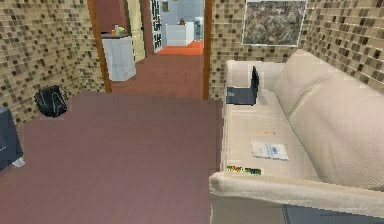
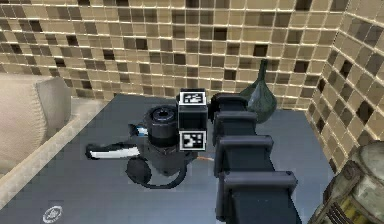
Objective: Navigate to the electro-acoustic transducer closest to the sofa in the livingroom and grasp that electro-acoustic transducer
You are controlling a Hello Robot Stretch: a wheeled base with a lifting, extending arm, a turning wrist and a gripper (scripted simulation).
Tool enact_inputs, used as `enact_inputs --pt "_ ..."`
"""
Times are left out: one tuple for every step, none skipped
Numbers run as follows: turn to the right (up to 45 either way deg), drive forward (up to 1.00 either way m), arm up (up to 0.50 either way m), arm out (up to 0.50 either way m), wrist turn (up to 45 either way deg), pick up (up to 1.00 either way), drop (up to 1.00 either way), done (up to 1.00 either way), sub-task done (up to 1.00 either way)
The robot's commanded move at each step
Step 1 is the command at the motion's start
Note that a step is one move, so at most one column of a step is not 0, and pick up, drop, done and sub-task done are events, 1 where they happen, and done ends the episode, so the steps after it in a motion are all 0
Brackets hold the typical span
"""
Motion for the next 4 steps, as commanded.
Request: enact_inputs --pt "0.0 0.00 0.00 0.00 27.0 0.00 0.00 0.00 0.00" --pt "0.0 0.00 -0.20 0.00 0.0 0.00 0.00 0.00 0.00" --pt "0.0 0.00 0.00 0.00 0.0 1.00 0.00 0.00 0.00" --pt "0.0 0.00 0.10 0.00 0.0 0.00 0.00 0.00 0.00"
